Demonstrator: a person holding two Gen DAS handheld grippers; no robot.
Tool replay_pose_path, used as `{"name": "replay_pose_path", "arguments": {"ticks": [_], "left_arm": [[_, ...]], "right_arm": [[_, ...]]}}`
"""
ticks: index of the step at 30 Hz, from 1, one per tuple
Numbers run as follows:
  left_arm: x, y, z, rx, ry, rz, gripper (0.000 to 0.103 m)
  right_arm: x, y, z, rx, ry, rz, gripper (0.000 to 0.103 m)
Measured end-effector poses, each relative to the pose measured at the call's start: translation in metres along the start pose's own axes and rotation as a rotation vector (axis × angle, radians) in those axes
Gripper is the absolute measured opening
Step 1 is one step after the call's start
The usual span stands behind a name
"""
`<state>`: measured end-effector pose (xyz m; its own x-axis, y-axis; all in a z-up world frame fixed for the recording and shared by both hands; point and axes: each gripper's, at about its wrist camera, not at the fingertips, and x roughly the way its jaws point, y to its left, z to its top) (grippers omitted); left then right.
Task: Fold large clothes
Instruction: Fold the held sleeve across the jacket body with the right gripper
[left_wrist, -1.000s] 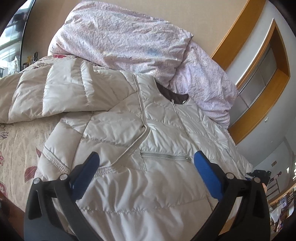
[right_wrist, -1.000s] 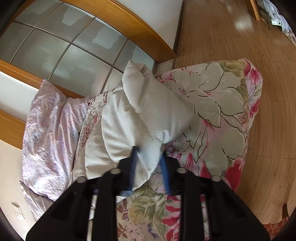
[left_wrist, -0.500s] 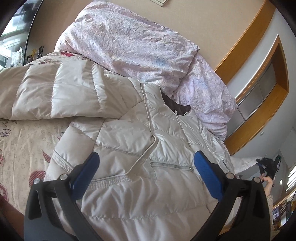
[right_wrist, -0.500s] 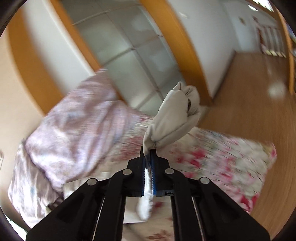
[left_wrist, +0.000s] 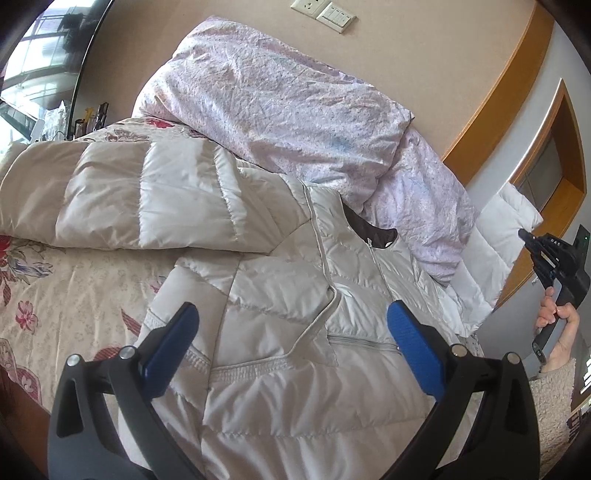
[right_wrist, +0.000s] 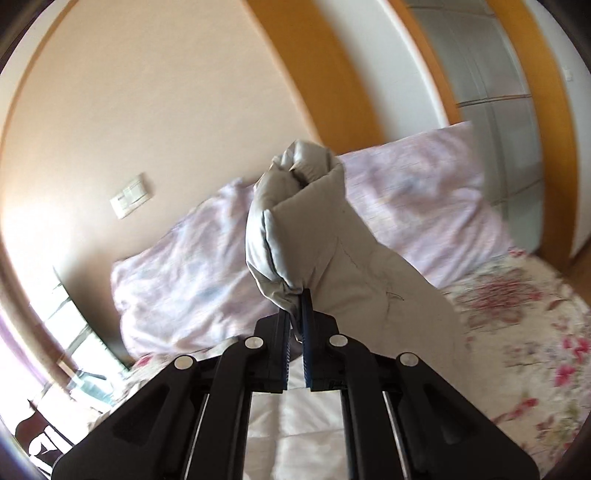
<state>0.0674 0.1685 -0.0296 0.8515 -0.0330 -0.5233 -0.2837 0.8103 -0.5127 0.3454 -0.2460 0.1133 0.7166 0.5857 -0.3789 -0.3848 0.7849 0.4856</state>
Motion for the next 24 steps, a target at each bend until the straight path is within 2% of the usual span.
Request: {"name": "replay_pose_path", "arguments": {"ticks": [4, 9, 13, 16, 18, 19, 20, 21, 22, 23, 24], "left_arm": [[-0.007, 0.008, 0.001, -0.007, -0.044, 0.057, 0.101], [-0.013, 0.020, 0.006, -0.039, -0.048, 0.066, 0.101], [-0.018, 0.034, 0.008, -0.076, -0.056, 0.083, 0.101], [-0.018, 0.044, 0.010, -0.107, -0.048, 0.088, 0.101], [-0.017, 0.049, 0.014, -0.122, -0.046, 0.093, 0.101], [-0.017, 0.051, 0.016, -0.128, -0.047, 0.097, 0.101], [-0.017, 0.054, 0.018, -0.133, -0.051, 0.107, 0.101], [-0.018, 0.057, 0.020, -0.138, -0.057, 0.121, 0.101], [-0.019, 0.060, 0.021, -0.140, -0.062, 0.131, 0.101], [-0.020, 0.063, 0.022, -0.145, -0.069, 0.141, 0.101], [-0.020, 0.066, 0.023, -0.155, -0.073, 0.145, 0.101]], "right_arm": [[0.051, 0.032, -0.035, -0.035, 0.154, 0.068, 0.006], [0.114, 0.057, -0.104, -0.139, 0.373, 0.030, 0.006], [0.137, 0.071, -0.151, -0.223, 0.488, -0.021, 0.006], [0.142, 0.086, -0.177, -0.390, 0.532, -0.107, 0.008], [0.140, 0.101, -0.191, -0.562, 0.554, -0.174, 0.012], [0.135, 0.106, -0.194, -0.614, 0.556, -0.188, 0.017], [0.129, 0.111, -0.195, -0.650, 0.560, -0.184, 0.028], [0.122, 0.113, -0.192, -0.646, 0.562, -0.148, 0.035], [0.118, 0.112, -0.187, -0.621, 0.562, -0.107, 0.048], [0.112, 0.110, -0.176, -0.563, 0.551, -0.054, 0.056], [0.107, 0.107, -0.165, -0.504, 0.528, -0.021, 0.056]]}}
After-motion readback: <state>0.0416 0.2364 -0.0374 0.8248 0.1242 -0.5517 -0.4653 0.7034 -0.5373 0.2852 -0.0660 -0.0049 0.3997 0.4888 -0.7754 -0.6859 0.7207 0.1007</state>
